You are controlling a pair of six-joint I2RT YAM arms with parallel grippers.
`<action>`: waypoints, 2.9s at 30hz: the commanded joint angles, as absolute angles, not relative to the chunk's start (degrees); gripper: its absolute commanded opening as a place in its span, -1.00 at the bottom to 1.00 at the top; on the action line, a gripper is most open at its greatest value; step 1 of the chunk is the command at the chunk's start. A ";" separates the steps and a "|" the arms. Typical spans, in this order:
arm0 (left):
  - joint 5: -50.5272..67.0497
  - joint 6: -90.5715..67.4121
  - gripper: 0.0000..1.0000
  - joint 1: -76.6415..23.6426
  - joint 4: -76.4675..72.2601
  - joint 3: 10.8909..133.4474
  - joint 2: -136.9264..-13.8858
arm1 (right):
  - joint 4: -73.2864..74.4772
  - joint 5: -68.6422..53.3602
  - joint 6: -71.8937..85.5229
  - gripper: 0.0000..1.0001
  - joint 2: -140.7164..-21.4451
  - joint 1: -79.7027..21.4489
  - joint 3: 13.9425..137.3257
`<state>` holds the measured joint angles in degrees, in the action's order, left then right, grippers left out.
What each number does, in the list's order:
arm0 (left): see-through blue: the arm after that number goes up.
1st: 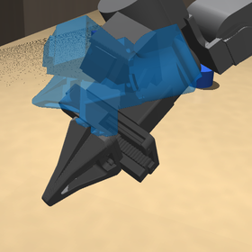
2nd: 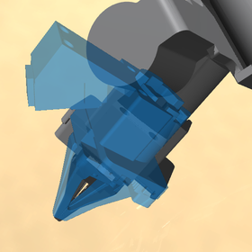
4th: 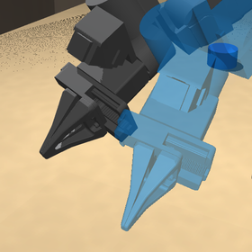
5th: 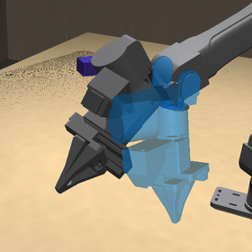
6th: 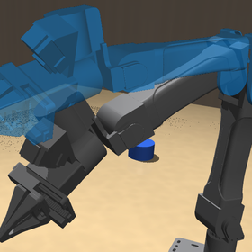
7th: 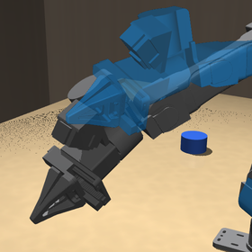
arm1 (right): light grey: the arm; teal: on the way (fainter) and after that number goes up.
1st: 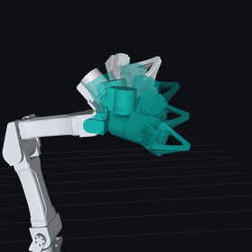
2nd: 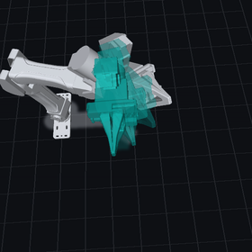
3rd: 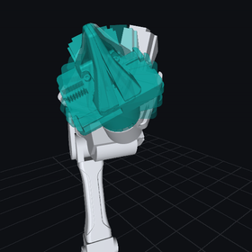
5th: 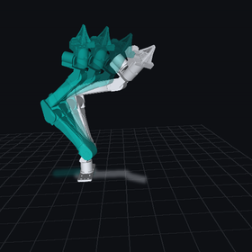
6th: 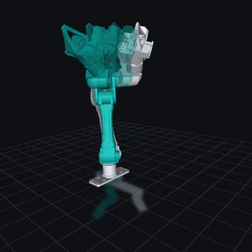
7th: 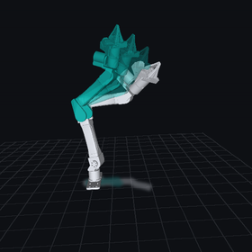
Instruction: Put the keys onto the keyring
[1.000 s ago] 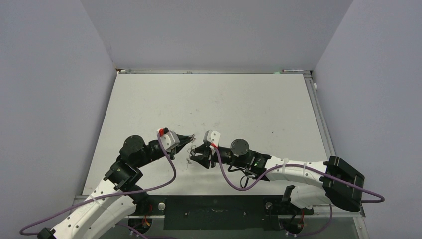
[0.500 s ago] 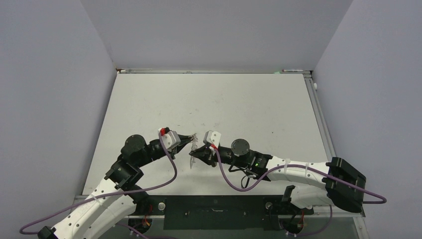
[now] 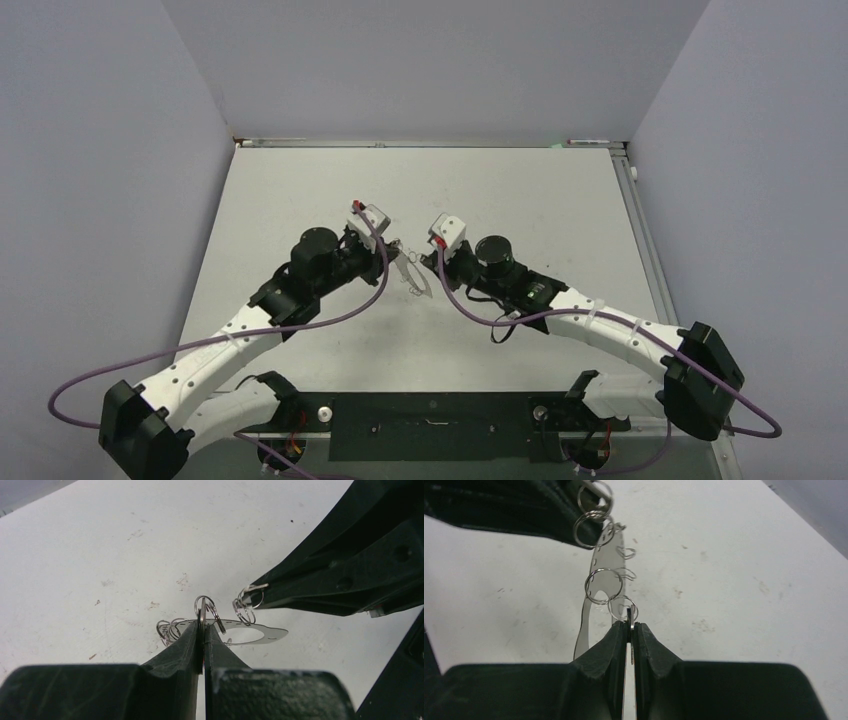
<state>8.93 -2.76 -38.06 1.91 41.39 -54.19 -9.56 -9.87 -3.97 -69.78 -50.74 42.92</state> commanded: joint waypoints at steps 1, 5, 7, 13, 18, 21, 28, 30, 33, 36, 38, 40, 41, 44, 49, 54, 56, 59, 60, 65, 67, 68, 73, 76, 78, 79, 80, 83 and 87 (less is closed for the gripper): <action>1.24 -7.78 -1.00 -38.32 -3.07 47.47 -61.48 | -5.48 -7.57 -5.51 -0.90 -73.10 -44.83 50.00; 0.52 -6.99 -1.00 -38.00 -5.21 53.58 -70.31 | -1.93 -4.61 -8.11 -0.90 -79.30 -40.71 56.97; 0.48 -5.41 -1.00 -37.39 -3.62 58.58 -75.36 | -0.33 -4.81 -8.91 -0.90 -82.41 -38.91 61.34; 0.48 -2.52 -1.00 -36.93 -0.53 68.67 -82.38 | 2.92 -4.34 -9.30 -0.90 -84.41 -38.30 67.18; -1.27 -7.10 -1.00 -39.19 -3.33 56.95 -80.27 | -3.03 -4.42 -4.91 -0.90 -80.40 -43.65 54.43; -2.36 -11.19 -1.00 -42.09 -6.59 47.75 -79.83 | -5.12 -1.88 -2.65 -0.90 -80.06 -47.59 47.78; -2.45 -17.11 -1.00 -44.63 -4.25 37.44 -76.59 | -3.92 -0.18 0.00 -0.90 -78.97 -51.76 40.55; -2.18 -18.53 -1.00 -44.66 -1.77 36.79 -76.14 | -2.50 -0.18 1.93 -0.90 -77.84 -52.23 40.09; -0.98 -21.09 -1.00 -44.69 -0.11 36.68 -76.80 | -0.27 -2.49 4.03 -0.90 -77.22 -53.00 40.61; 0.00 -23.30 -1.00 -44.75 3.33 36.99 -78.62 | 3.30 -5.29 7.28 -0.90 -77.98 -53.49 40.57; 1.70 -25.02 -1.00 -44.74 3.71 36.90 -80.16 | 3.99 -7.24 9.32 -0.90 -78.97 -54.03 40.23; 2.35 -27.06 -1.00 -44.79 4.34 37.27 -82.17 | 4.04 -8.73 11.23 -0.90 -80.00 -54.87 39.72; 3.13 -27.77 -1.00 -44.85 4.50 37.38 -83.04 | 4.22 -9.65 12.23 -0.90 -80.48 -55.18 39.59; 4.48 -29.06 -1.00 -45.20 4.84 37.82 -84.84 | 5.17 -10.62 14.49 -0.89 -81.82 -55.74 39.63; 4.83 -30.18 -0.73 -46.06 6.94 37.41 -83.57 | 7.21 -11.62 16.80 -0.74 -82.61 -56.20 39.64; 4.46 -30.36 0.13 -47.24 13.14 37.16 -78.38 | 9.57 -16.95 19.08 -0.11 -77.36 -56.51 39.51; 4.21 -30.14 0.42 -47.29 16.91 37.46 -75.81 | 11.58 -17.97 19.55 0.12 -73.55 -56.50 40.13; 1.34 -30.41 0.46 -47.92 21.69 37.81 -70.18 | 14.13 -16.90 19.85 0.19 -67.31 -56.17 41.67; 0.58 -30.86 0.46 -47.86 23.17 38.53 -68.10 | 14.59 -15.08 20.17 0.19 -65.20 -56.09 42.11; -9.85 -30.61 0.56 -47.90 32.19 44.38 -56.99 | 12.64 2.60 23.69 0.13 -59.70 -55.01 40.53; -13.04 -27.96 0.75 -47.96 34.19 45.95 -51.34 | 11.17 5.63 25.27 0.08 -60.01 -53.86 39.70; -15.07 -26.86 0.87 -47.91 34.83 46.45 -49.14 | 10.08 6.27 25.94 0.06 -60.48 -53.40 39.17; -26.09 -22.46 0.92 -47.86 35.53 44.46 -38.86 | 3.53 4.82 31.60 0.04 -67.76 -52.78 38.02; -29.17 -21.96 0.92 -47.79 33.70 40.86 -33.86 | 1.24 3.99 34.48 0.04 -74.27 -52.82 38.55; -29.50 -20.78 0.93 -47.77 32.55 40.34 -31.88 | -2.04 4.20 35.12 0.04 -77.29 -52.73 38.44; -29.88 -20.10 0.92 -47.54 32.18 40.20 -31.28 | -2.97 4.59 35.18 0.04 -78.69 -52.54 38.52; -30.09 -19.59 0.92 -47.36 31.91 40.16 -30.91 | -3.66 5.02 35.02 0.04 -80.26 -52.29 38.81; -28.94 -18.85 0.93 -45.99 31.61 40.00 -30.78 | -5.67 4.87 34.30 0.04 -85.28 -51.18 39.90; -26.99 -18.11 0.92 -45.00 31.81 40.50 -32.41 | -7.99 3.87 31.93 0.01 -91.44 -49.55 41.70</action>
<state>-27.40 -20.23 -46.00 33.23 39.88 -31.31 -1.87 3.16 33.26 -87.24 -51.11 38.76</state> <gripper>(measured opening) 0.963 0.516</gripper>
